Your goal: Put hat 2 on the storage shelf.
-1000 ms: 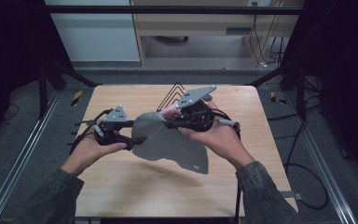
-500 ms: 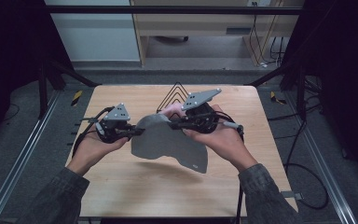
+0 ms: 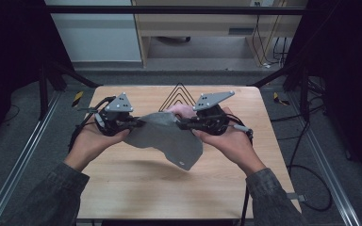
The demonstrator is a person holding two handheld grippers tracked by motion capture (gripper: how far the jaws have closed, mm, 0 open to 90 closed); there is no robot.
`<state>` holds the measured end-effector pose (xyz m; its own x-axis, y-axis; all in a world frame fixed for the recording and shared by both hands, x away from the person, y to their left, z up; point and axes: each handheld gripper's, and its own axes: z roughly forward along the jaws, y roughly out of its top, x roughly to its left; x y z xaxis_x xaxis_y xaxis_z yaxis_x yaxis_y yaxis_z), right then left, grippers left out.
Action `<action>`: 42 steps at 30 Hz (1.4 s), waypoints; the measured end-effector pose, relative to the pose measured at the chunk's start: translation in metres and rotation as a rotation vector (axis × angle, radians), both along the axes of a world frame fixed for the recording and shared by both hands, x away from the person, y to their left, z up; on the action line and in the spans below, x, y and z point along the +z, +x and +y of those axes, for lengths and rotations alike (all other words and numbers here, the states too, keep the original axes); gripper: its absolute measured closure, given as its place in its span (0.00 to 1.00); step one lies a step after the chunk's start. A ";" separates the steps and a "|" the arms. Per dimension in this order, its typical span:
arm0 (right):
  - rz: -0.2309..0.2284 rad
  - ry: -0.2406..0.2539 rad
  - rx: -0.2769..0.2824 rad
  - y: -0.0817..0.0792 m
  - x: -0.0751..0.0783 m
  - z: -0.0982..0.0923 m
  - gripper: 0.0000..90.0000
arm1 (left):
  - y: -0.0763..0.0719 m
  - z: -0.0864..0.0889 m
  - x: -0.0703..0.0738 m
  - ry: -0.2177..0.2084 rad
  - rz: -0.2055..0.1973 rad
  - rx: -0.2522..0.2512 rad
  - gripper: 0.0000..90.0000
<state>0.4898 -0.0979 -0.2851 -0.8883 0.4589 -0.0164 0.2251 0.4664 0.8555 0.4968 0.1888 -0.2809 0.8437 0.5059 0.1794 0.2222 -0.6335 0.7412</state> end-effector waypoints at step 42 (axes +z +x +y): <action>-0.046 0.079 -0.058 0.004 0.038 -0.011 0.94 | 0.006 -0.023 0.087 0.069 -0.090 -0.012 0.97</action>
